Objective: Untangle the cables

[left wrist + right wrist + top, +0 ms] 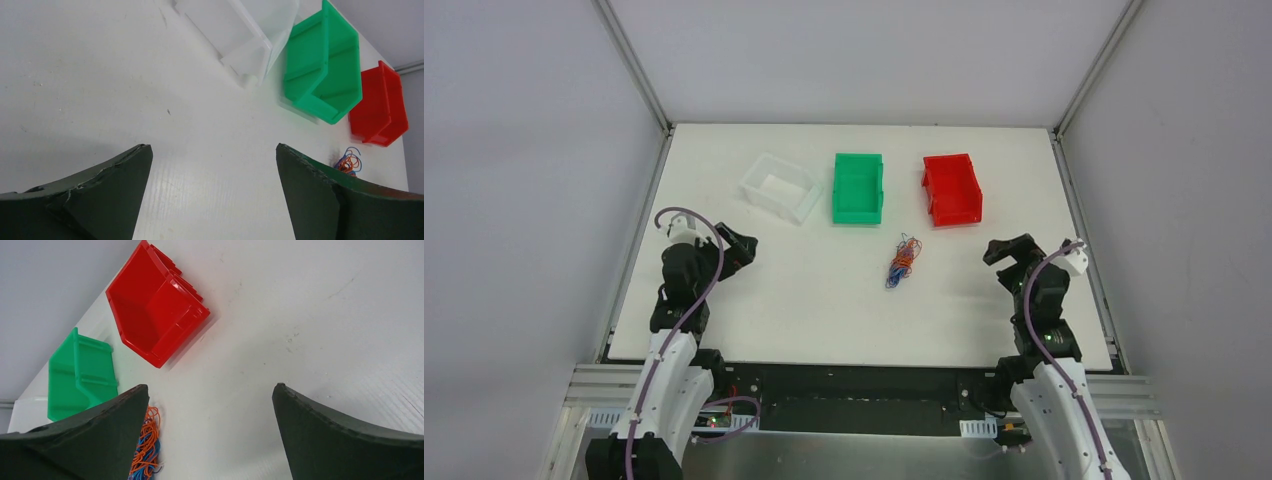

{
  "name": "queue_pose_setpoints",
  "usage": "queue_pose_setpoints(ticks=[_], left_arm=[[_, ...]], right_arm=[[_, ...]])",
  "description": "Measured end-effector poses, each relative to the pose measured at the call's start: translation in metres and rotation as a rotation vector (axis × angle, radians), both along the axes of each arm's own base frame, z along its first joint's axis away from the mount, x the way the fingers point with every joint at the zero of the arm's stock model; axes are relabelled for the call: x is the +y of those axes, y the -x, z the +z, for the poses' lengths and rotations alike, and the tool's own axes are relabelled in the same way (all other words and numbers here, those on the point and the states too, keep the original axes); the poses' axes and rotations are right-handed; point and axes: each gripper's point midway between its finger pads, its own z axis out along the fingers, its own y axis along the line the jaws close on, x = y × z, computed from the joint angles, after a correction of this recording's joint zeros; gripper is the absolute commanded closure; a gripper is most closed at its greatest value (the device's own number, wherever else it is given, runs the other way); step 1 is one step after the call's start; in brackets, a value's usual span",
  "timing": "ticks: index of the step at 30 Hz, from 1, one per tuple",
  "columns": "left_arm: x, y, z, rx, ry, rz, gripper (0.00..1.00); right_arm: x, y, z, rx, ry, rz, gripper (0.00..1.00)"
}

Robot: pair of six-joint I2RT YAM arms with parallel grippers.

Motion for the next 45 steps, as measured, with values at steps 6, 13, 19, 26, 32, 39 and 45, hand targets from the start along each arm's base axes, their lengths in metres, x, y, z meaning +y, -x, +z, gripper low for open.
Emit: queue_pose_setpoints(ticks=[6, 13, 19, 26, 32, 39, 45], left_arm=[[-0.024, -0.002, -0.001, -0.067, 0.056, -0.126, 0.00], [-0.081, -0.001, -0.008, -0.063, 0.134, -0.389, 0.04], [-0.149, 0.017, -0.013, -0.031, 0.098, -0.648, 0.14], [-0.205, 0.005, -0.017, 0.051, 0.029, -0.822, 0.21], [-0.255, -0.012, -0.003, 0.047, -0.012, -0.922, 0.25], [-0.270, -0.022, -0.028, 0.109, -0.037, -0.953, 0.25], [-0.266, -0.017, -0.034, 0.123, -0.045, -0.950, 0.25]], right_arm=[[0.017, 0.001, -0.008, 0.022, -0.028, 0.093, 0.09], [0.061, 0.003, -0.025, 0.146, -0.103, 0.334, 0.13], [0.090, 0.011, -0.037, 0.235, -0.165, 0.481, 0.21], [0.138, 0.016, -0.047, 0.328, -0.170, 0.686, 0.36], [0.164, -0.001, -0.059, 0.395, -0.167, 0.744, 0.46], [0.181, -0.020, -0.073, 0.435, -0.177, 0.755, 0.50], [0.200, -0.023, -0.090, 0.493, -0.172, 0.801, 0.76]])
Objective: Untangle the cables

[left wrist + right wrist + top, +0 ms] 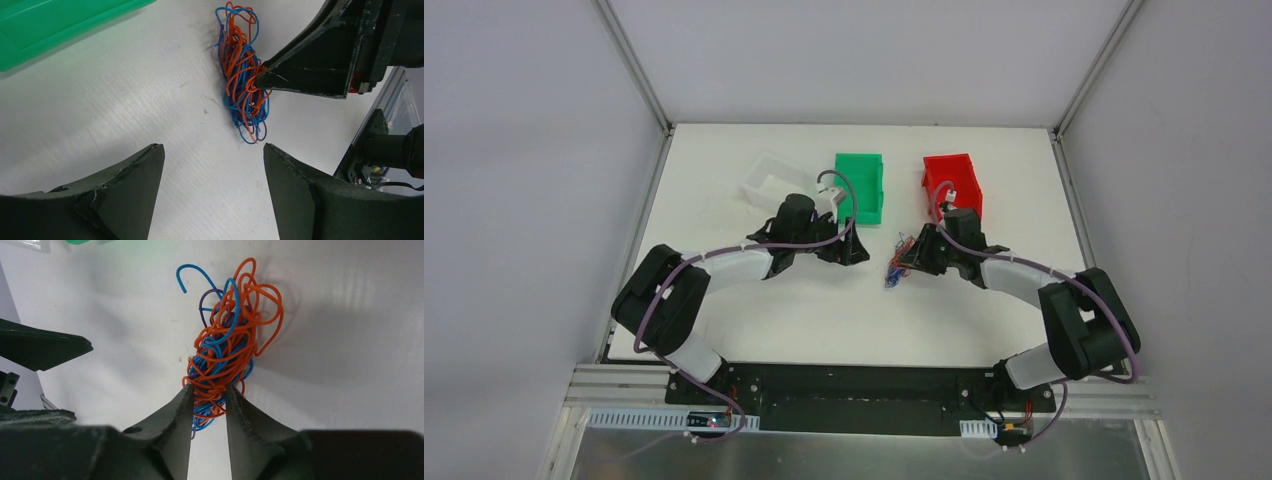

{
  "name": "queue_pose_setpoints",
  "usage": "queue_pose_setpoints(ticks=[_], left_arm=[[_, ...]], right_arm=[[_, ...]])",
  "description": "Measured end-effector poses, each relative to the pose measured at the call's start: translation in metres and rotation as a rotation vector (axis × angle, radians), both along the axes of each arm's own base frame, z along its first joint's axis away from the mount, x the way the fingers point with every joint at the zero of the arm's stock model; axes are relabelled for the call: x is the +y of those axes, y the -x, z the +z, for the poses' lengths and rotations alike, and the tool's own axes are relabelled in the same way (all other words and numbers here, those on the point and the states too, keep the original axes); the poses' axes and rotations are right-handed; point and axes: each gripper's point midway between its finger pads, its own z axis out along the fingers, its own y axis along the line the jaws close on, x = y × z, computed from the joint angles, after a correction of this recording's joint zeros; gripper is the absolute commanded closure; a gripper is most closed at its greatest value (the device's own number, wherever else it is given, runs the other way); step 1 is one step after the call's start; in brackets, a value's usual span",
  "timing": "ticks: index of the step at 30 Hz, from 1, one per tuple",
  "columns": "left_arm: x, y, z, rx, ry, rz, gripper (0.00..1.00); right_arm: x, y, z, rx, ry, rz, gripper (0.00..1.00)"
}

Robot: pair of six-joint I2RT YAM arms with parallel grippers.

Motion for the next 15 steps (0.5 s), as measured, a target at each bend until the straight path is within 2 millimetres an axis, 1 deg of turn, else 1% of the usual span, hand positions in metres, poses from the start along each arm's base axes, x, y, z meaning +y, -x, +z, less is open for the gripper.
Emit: queue_pose_setpoints(ticks=[1, 3, 4, 6, 7, 8, 9, 10, 12, 15], left_arm=[[0.001, 0.001, 0.001, -0.003, 0.002, 0.001, 0.25], [0.002, 0.002, 0.004, -0.014, 0.012, 0.003, 0.25], [0.003, 0.003, 0.006, -0.022, 0.019, 0.007, 0.25], [0.005, 0.005, 0.011, -0.042, 0.036, 0.015, 0.25], [0.006, 0.006, 0.012, -0.048, 0.041, 0.021, 0.25], [0.008, 0.007, 0.015, -0.059, 0.045, 0.031, 0.25], [0.010, 0.008, 0.017, -0.068, 0.050, 0.038, 0.24], [0.012, 0.008, 0.019, -0.078, 0.054, 0.047, 0.24], [0.015, 0.007, 0.024, -0.101, 0.059, 0.064, 0.22], [0.017, 0.004, 0.028, -0.119, 0.060, 0.084, 0.18]], right_arm=[[0.004, -0.001, -0.002, 0.006, -0.002, 0.011, 0.80], [0.013, -0.002, -0.002, 0.006, -0.020, 0.036, 0.84], [0.018, -0.002, -0.001, 0.002, -0.030, 0.052, 0.88], [0.030, 0.005, 0.002, -0.007, -0.046, 0.097, 0.90], [0.036, 0.009, 0.003, -0.011, -0.054, 0.123, 0.86], [0.044, 0.015, 0.005, -0.013, -0.063, 0.155, 0.78], [0.048, 0.019, 0.006, -0.014, -0.069, 0.175, 0.67], [0.055, 0.024, 0.008, -0.018, -0.081, 0.205, 0.61], [0.061, 0.027, 0.011, -0.026, -0.094, 0.227, 0.56], [0.061, 0.024, 0.020, -0.065, -0.097, 0.227, 0.54]])
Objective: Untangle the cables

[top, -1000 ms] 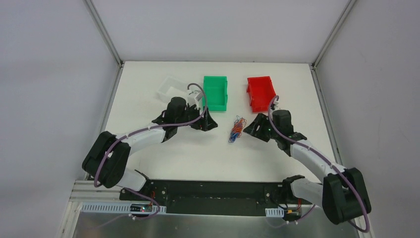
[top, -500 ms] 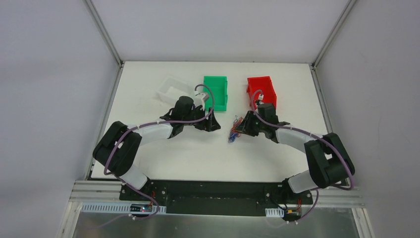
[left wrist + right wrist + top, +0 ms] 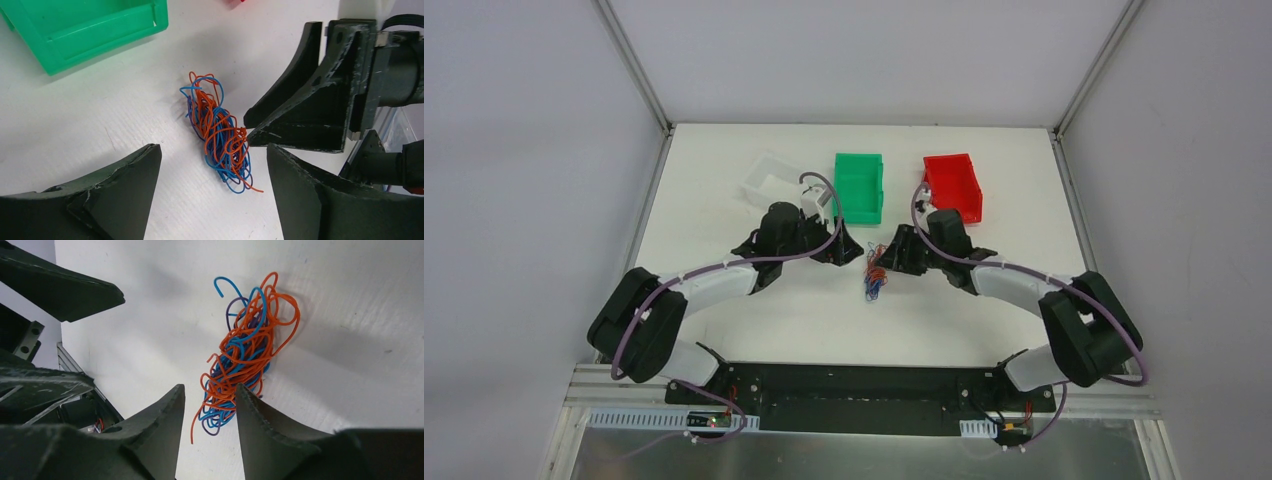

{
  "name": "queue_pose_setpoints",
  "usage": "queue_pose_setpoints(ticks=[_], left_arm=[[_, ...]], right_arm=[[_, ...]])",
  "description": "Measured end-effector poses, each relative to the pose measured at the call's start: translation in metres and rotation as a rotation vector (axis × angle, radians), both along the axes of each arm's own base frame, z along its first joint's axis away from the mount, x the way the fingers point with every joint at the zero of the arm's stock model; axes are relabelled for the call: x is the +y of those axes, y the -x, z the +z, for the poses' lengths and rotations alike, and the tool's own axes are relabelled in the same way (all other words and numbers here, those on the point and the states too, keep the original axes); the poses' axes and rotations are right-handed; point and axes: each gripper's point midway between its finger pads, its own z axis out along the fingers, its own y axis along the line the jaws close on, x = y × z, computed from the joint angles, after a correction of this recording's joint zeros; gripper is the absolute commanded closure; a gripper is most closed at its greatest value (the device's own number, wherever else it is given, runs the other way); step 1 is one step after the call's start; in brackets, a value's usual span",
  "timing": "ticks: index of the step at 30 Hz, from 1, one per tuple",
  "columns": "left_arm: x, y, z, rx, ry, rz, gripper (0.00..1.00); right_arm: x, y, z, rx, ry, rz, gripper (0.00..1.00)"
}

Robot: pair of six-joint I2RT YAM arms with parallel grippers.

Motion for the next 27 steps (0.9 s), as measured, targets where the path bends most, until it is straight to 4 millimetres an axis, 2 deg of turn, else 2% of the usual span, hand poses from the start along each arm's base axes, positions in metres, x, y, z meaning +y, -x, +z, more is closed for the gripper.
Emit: queue_pose_setpoints(ticks=[4, 6, 10, 11, 13, 16, 20, 23, 26, 27], left_arm=[[0.009, -0.005, 0.005, -0.020, -0.001, 0.046, 0.01], [0.019, -0.006, 0.007, -0.035, -0.004, 0.088, 0.01], [0.033, -0.012, 0.012, -0.055, 0.010, 0.182, 0.01], [0.035, -0.015, 0.011, -0.046, 0.013, 0.207, 0.03], [0.038, -0.017, 0.006, -0.027, 0.016, 0.232, 0.01], [0.034, -0.016, -0.003, -0.004, 0.013, 0.204, 0.01], [0.027, -0.012, -0.018, 0.044, -0.003, 0.156, 0.01], [0.019, -0.009, -0.020, 0.051, -0.007, 0.118, 0.04], [0.008, -0.009, -0.020, 0.062, -0.004, 0.075, 0.19], [0.003, -0.011, -0.020, 0.072, -0.003, 0.057, 0.21]], right_arm=[[-0.006, -0.007, 0.022, -0.091, -0.008, -0.039, 0.37], [-0.012, -0.010, 0.034, -0.140, -0.012, -0.066, 0.28], [-0.028, -0.016, 0.052, -0.230, 0.000, -0.153, 0.03], [-0.033, -0.017, 0.052, -0.240, 0.009, -0.183, 0.01], [-0.044, -0.022, 0.047, -0.248, 0.033, -0.251, 0.01], [-0.058, -0.024, 0.027, -0.228, 0.071, -0.331, 0.00], [-0.065, -0.026, 0.004, -0.174, 0.117, -0.381, 0.01], [-0.068, -0.027, 0.001, -0.171, 0.129, -0.393, 0.09], [-0.071, -0.029, 0.003, -0.188, 0.138, -0.406, 0.20], [-0.071, -0.030, 0.005, -0.194, 0.139, -0.409, 0.23]])
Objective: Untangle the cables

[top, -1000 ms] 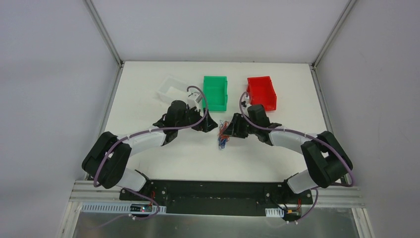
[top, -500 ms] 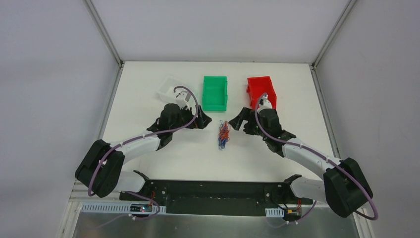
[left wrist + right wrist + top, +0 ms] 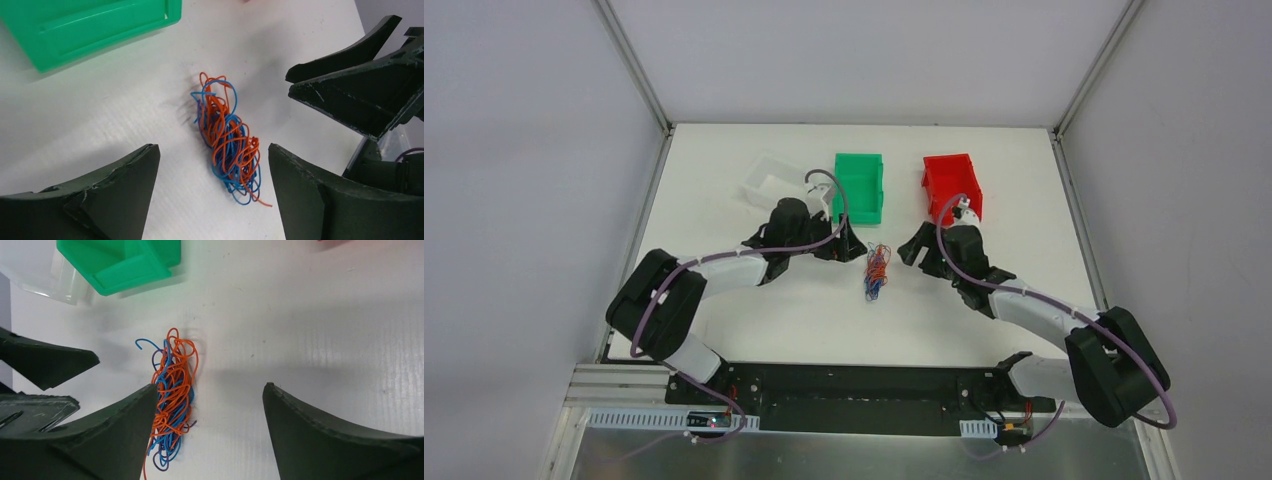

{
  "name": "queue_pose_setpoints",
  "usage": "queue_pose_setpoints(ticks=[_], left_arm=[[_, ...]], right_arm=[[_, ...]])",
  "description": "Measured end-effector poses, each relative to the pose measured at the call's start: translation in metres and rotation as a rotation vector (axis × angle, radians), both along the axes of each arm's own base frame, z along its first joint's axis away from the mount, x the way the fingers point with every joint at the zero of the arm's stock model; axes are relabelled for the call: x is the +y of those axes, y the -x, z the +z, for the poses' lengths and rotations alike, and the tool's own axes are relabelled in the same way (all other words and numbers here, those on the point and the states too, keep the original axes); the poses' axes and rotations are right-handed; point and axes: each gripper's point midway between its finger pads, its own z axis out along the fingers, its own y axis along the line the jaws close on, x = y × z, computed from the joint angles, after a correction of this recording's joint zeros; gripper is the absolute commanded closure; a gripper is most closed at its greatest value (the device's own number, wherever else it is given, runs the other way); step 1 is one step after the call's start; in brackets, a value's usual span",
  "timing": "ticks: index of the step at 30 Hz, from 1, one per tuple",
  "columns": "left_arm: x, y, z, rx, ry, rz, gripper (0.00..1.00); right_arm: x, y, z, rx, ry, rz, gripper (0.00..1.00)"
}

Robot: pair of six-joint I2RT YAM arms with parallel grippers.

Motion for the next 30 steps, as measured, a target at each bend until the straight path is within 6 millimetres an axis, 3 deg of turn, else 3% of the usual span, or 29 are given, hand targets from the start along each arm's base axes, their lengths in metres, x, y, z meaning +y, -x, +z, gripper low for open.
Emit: queue_pose_setpoints(ticks=[5, 10, 14, 19, 21, 24, 30], left_arm=[[-0.025, -0.008, -0.012, 0.078, 0.015, -0.093, 0.30], [-0.031, 0.003, -0.031, 0.160, -0.002, -0.140, 0.35], [-0.041, 0.011, -0.032, 0.179, -0.019, -0.176, 0.36], [-0.058, 0.012, -0.033, 0.189, -0.045, -0.217, 0.53], [-0.060, 0.012, -0.040, 0.213, -0.073, -0.218, 0.67], [-0.059, 0.011, -0.052, 0.255, -0.121, -0.210, 1.00], [-0.062, 0.007, -0.051, 0.262, -0.130, -0.220, 1.00]], right_arm=[[-0.001, -0.003, 0.008, -0.030, -0.003, -0.004, 0.32], [0.006, 0.003, 0.004, -0.007, -0.014, 0.042, 0.35], [0.013, 0.008, -0.006, 0.031, -0.020, 0.082, 0.37], [0.018, 0.013, -0.011, 0.060, -0.033, 0.119, 0.39], [0.020, 0.015, -0.012, 0.067, -0.037, 0.128, 0.39], [0.021, 0.015, -0.013, 0.071, -0.040, 0.134, 0.42], [0.025, 0.014, -0.010, 0.067, -0.049, 0.149, 0.46]])
